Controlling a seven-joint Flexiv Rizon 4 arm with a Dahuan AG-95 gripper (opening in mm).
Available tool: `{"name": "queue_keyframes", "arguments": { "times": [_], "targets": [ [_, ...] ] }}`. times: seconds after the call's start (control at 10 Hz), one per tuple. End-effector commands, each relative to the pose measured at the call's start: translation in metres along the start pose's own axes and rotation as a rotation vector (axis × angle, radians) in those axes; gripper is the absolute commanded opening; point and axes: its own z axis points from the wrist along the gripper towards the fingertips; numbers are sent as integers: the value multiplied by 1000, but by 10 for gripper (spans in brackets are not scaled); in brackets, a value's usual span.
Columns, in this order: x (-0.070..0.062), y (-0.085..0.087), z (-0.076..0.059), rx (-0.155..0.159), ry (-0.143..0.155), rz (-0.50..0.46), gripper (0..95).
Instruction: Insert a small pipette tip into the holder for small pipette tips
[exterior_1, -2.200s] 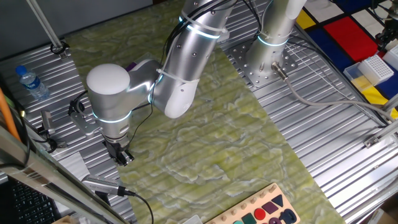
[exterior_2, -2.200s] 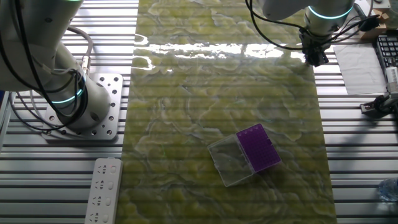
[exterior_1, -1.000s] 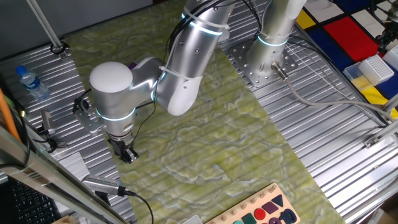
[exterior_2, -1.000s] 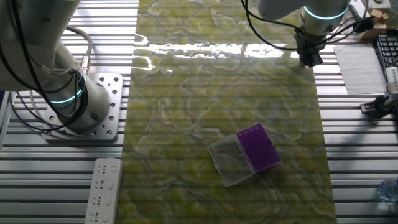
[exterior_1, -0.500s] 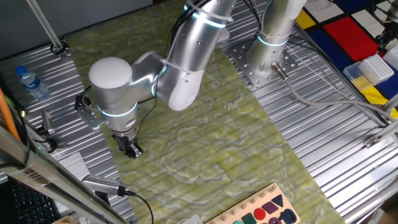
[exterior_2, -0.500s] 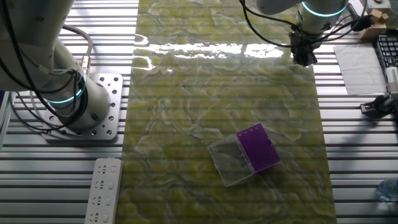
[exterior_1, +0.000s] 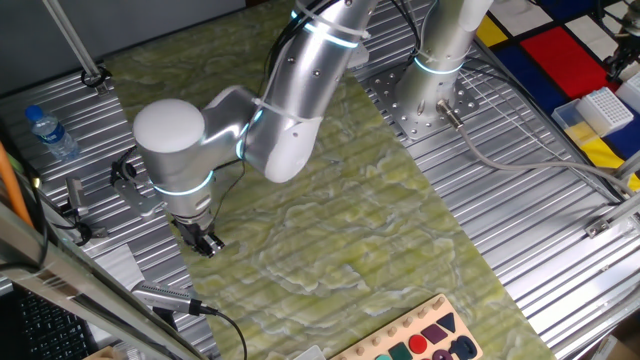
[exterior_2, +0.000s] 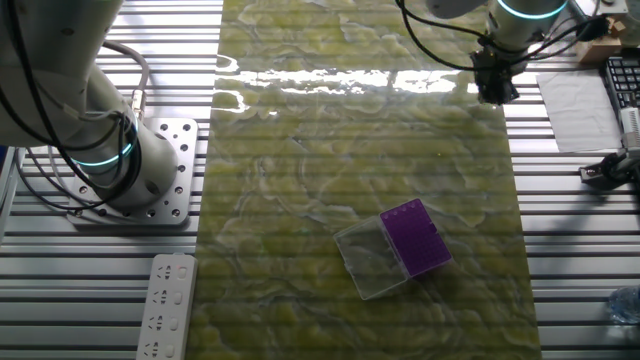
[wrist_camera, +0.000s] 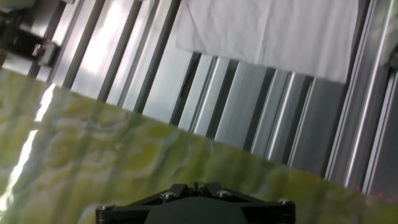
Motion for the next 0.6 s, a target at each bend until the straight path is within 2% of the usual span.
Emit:
{"name": "queue_keyframes", "arguments": {
  "times": [0.1,0.2,0.3,0.4,0.6],
  "targets": [
    [-1,1,0,-8,27,28,0],
    [-1,1,0,-13,41,38,0],
    [-1,1,1,-16,62,57,190],
    [-1,2,1,-14,75,67,190],
    [-1,2,3,-12,73,64,190]
  ]
}}
